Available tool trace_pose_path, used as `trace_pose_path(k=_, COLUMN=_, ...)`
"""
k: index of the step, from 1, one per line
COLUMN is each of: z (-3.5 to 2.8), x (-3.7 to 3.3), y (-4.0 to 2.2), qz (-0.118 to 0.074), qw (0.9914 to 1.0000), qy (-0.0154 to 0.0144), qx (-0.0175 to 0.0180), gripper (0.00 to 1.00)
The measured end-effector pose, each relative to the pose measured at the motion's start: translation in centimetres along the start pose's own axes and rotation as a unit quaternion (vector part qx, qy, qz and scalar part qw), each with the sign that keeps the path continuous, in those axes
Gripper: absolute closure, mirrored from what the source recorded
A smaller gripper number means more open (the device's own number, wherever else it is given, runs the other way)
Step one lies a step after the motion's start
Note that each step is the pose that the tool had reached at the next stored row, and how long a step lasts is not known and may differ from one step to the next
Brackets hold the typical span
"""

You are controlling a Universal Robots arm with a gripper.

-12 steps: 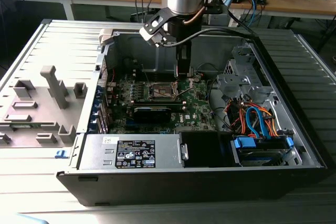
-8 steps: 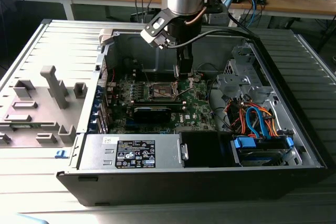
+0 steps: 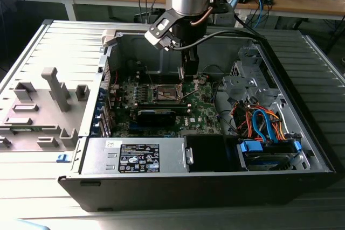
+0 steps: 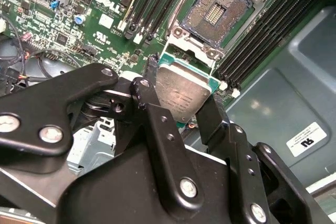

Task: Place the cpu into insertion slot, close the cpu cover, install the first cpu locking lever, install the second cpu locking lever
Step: 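Place the cpu into insertion slot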

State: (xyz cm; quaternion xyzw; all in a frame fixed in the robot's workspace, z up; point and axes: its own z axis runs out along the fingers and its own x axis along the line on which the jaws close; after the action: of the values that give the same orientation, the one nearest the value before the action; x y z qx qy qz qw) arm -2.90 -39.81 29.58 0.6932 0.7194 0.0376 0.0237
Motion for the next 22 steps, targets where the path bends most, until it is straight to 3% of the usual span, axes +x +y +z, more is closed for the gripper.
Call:
trace_pose_path(k=11, z=-0.01, x=0.02, y=-0.71, qz=0.0, qw=1.0, qy=0.0, qx=0.0, gripper=0.45)
trace_pose_path(k=22, z=0.04, x=0.03, y=-0.97, qz=0.0, qw=1.0, qy=0.0, qx=0.0, gripper=0.45)
